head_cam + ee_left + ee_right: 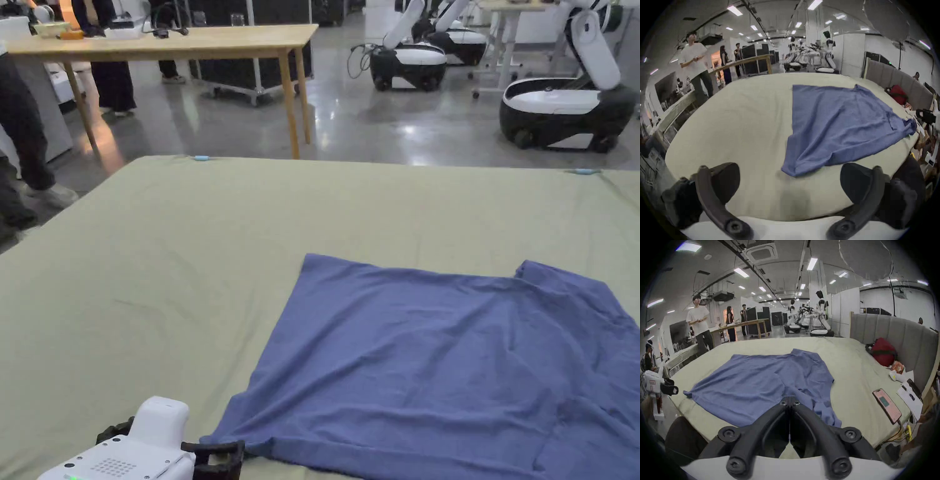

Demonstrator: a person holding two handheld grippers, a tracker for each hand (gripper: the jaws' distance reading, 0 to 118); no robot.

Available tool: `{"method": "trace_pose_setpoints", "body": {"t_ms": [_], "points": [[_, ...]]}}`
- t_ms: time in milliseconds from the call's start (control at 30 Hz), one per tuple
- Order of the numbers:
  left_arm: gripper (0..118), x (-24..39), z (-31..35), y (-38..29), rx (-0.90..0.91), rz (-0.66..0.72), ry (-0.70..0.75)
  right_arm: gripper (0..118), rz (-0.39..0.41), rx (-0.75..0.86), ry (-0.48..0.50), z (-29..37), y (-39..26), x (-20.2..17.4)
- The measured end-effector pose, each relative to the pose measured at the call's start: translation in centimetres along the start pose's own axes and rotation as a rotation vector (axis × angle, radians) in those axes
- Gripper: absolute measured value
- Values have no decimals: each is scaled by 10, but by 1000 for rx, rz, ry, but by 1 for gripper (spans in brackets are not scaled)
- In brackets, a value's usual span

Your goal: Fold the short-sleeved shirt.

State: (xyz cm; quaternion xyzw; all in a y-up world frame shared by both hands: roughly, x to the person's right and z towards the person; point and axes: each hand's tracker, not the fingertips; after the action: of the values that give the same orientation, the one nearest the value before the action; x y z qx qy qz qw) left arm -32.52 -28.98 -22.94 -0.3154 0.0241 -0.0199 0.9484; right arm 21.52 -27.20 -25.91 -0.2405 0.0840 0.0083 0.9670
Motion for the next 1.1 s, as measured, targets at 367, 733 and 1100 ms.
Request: {"method": "trace_pose_setpoints", "body": {"t_ms": [367, 733, 1100], "points": [[37, 19, -68, -5, -204, -3, -70, 1, 29, -83, -75, 1, -8, 27], [7, 52, -37, 15, -161, -22, -31, 118, 66, -188, -76, -23, -35, 57], [4, 57, -22, 30, -163, -42, -12, 5, -110, -162, 19, -15, -22, 73]]}}
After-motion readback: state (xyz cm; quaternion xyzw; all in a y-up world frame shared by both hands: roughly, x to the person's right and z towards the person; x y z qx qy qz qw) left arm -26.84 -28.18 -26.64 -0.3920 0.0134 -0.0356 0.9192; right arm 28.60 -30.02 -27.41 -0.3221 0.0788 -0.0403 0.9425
